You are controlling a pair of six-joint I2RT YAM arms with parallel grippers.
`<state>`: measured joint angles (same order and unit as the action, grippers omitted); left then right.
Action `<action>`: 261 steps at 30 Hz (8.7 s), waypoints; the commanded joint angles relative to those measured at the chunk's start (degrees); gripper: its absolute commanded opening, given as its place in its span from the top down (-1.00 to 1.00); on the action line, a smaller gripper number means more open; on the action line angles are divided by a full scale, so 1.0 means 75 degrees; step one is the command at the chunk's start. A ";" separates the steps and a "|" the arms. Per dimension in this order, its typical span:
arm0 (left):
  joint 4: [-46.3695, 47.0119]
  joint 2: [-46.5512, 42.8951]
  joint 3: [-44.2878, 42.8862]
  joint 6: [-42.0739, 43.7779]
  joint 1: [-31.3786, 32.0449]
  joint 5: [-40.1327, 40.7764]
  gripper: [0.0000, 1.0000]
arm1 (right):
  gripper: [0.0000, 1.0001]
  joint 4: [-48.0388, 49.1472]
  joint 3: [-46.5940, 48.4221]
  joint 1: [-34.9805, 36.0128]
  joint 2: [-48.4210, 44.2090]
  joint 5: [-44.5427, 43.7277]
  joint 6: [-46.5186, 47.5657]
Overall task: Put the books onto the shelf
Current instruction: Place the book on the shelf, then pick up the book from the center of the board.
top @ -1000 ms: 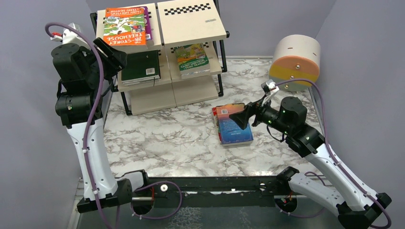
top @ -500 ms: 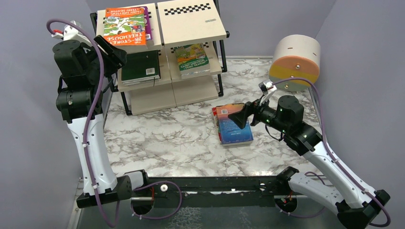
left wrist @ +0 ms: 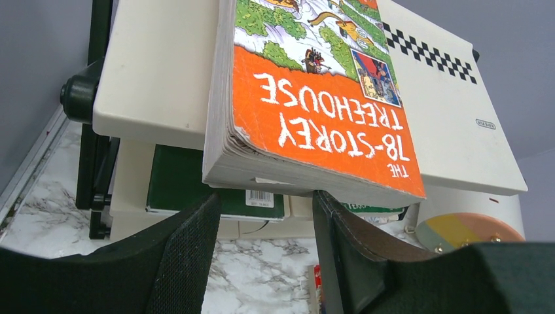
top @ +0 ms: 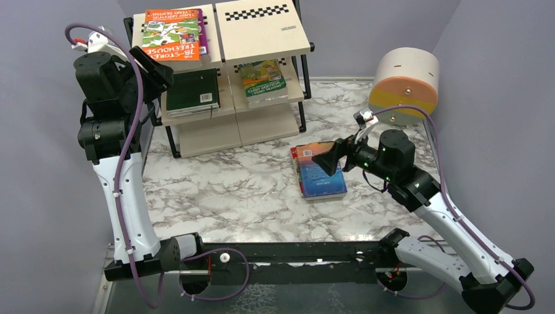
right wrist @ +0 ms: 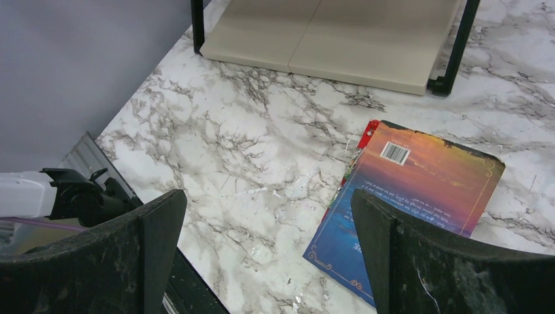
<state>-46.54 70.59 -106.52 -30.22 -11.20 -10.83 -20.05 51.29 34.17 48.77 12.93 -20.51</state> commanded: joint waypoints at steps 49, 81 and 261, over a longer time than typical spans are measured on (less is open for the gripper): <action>0.1233 0.0487 0.0148 -0.0515 -0.0052 -0.0508 0.06 | -0.89 0.0061 0.0255 0.0022 0.0123 -0.0341 -0.0025; 0.1413 0.0629 0.0247 -0.0615 -0.0047 -0.0422 0.06 | -0.89 0.0106 0.0293 0.0020 0.0242 -0.0376 -0.0021; 0.9294 0.5533 0.6178 -0.4192 0.8384 -0.0712 -0.26 | -0.85 0.3758 -0.7389 -0.4571 -0.0782 0.1484 -0.5724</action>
<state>23.05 110.34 -58.13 -61.45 50.89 -15.07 5.28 0.47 -0.01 38.83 25.47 -63.72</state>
